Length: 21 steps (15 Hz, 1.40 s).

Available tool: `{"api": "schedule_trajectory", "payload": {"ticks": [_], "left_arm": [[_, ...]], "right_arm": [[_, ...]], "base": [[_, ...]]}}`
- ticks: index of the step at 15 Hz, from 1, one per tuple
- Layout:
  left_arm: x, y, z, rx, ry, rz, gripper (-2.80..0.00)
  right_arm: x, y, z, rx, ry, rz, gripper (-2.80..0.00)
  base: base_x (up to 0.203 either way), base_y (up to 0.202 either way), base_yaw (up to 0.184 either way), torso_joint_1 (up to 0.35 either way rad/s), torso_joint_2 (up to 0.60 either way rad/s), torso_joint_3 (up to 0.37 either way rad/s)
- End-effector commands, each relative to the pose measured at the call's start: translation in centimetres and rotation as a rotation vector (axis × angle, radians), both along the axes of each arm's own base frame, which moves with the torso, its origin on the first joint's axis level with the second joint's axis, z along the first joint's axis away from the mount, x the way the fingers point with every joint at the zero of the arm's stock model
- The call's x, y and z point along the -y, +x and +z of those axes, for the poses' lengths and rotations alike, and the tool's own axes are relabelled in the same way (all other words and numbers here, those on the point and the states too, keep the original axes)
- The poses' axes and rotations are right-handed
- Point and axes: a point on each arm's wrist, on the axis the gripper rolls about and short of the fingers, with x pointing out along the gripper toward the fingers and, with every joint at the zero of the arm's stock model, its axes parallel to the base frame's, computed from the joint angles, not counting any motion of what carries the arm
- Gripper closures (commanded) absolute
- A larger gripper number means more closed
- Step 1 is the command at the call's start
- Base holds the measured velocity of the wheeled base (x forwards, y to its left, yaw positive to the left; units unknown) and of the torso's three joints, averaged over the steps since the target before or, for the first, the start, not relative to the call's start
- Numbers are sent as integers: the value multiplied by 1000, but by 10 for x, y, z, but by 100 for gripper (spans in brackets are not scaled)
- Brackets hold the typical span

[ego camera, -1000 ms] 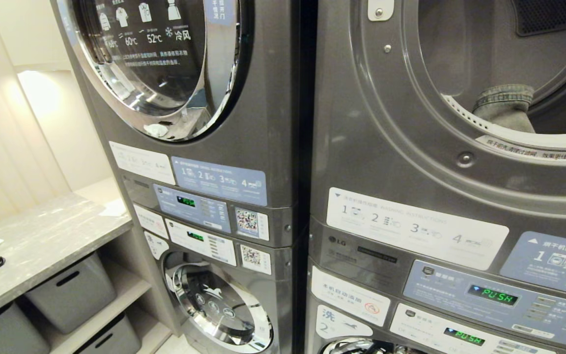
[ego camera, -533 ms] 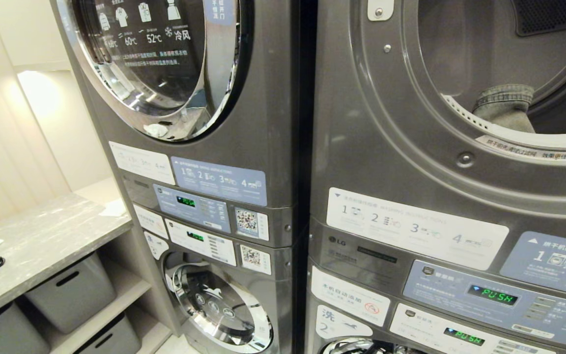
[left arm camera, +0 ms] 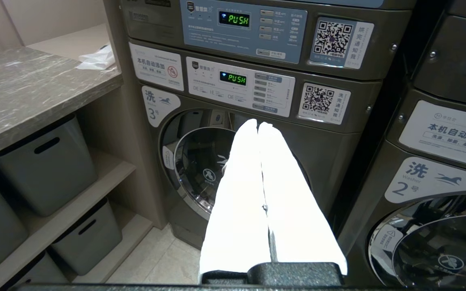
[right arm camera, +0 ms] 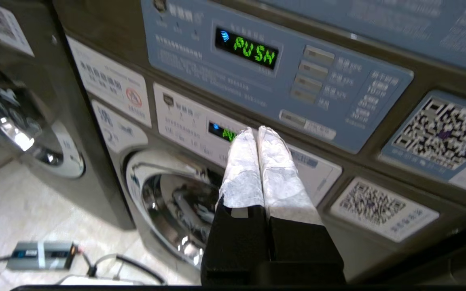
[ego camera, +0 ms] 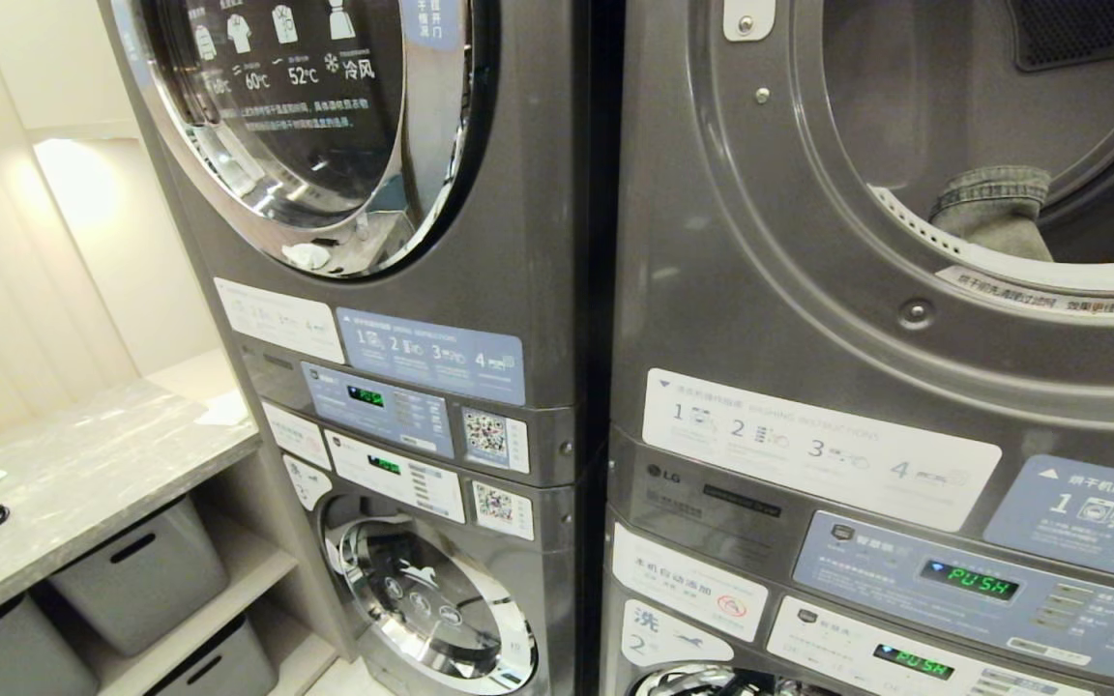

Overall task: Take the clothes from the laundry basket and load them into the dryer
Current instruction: Close the dryer

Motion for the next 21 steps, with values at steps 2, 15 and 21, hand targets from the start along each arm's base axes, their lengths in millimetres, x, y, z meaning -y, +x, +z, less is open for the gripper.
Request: {"api": "schedule_trajectory", "payload": {"ticks": [2, 15, 21], "left_arm": [[0, 0, 0, 1, 1, -1, 0], [0, 0, 0, 1, 1, -1, 0], [0, 0, 0, 2, 0, -1, 0]], "right_arm": [[0, -11, -3, 141, -3, 32, 0], [0, -10, -2, 171, 9, 21, 0], [0, -10, -2, 171, 11, 21, 0]], "base": [[0, 0, 0, 0, 0, 0], [1, 3, -83, 3, 1, 1], [1, 8, -176, 0, 4, 2]]}}
